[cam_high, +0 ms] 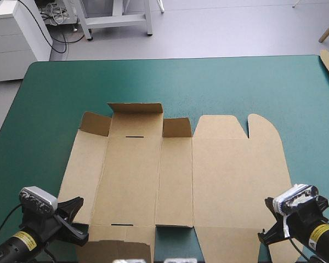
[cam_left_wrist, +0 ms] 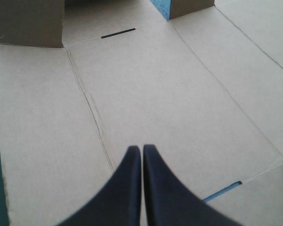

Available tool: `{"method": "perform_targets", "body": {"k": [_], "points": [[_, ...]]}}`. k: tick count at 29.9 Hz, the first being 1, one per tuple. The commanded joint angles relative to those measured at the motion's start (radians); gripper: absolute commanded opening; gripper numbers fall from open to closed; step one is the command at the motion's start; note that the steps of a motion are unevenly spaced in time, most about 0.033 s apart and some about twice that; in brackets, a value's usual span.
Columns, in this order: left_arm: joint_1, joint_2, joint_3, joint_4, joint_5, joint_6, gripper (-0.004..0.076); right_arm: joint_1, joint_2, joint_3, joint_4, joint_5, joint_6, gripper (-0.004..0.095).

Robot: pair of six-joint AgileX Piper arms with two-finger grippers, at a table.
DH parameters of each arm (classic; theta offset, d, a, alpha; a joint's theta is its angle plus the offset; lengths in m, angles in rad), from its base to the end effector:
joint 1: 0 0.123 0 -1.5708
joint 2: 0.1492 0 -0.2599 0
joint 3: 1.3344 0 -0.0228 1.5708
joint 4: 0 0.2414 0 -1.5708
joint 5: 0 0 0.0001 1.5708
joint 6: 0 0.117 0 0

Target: Fold the box

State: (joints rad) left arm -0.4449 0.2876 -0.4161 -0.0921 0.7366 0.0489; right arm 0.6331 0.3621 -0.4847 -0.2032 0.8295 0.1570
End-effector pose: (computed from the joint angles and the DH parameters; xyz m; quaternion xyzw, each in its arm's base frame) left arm 0.0843 -0.0482 0.2489 0.1977 0.8416 -0.1415 0.4822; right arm 0.0905 0.0448 0.2564 -0.2344 0.8532 0.0850 0.4580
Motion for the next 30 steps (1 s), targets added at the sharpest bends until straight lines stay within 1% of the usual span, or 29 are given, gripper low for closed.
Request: {"method": "perform_targets", "body": {"k": [1,3,5,9,10,12,21,25,27,30], "points": [[-0.007,0.011,-0.022,-0.006,-0.068,-0.003,0.0001,-0.003,-0.058,0.019,-0.001,-0.139,0.002,-0.002],[-0.007,0.011,-0.022,-0.006,-0.068,-0.003,0.0039,-0.003,-0.084,0.026,0.0,-0.155,0.002,-0.002],[-0.007,0.011,-0.022,-0.006,-0.068,-0.003,0.0116,-0.003,-0.093,0.026,0.0,-0.155,0.002,-0.002],[-0.007,0.011,-0.022,-0.006,-0.068,-0.003,0.0343,-0.003,-0.093,0.026,0.0,-0.155,0.002,-0.002],[-0.007,0.011,-0.022,-0.001,-0.068,-0.003,0.0421,-0.003,-0.093,0.026,0.0,-0.155,0.002,-0.002],[-0.007,0.011,-0.022,-0.001,-0.068,-0.003,0.0489,-0.003,-0.093,0.026,0.0,-0.155,0.002,-0.002],[-0.007,0.015,-0.028,0.027,-0.067,-0.015,0.0493,-0.003,-0.093,0.026,0.0,-0.155,0.002,-0.002],[-0.007,0.083,-0.108,0.051,0.033,-0.018,0.0493,-0.003,-0.093,0.026,0.0,-0.155,0.002,-0.002],[-0.007,0.139,-0.167,0.074,0.064,-0.02,0.0493,-0.003,-0.093,0.026,0.0,-0.155,0.002,-0.002],[-0.007,0.255,-0.275,0.135,0.115,-0.101,0.0494,-0.003,-0.093,0.026,0.0,-0.155,0.002,-0.002]]}}
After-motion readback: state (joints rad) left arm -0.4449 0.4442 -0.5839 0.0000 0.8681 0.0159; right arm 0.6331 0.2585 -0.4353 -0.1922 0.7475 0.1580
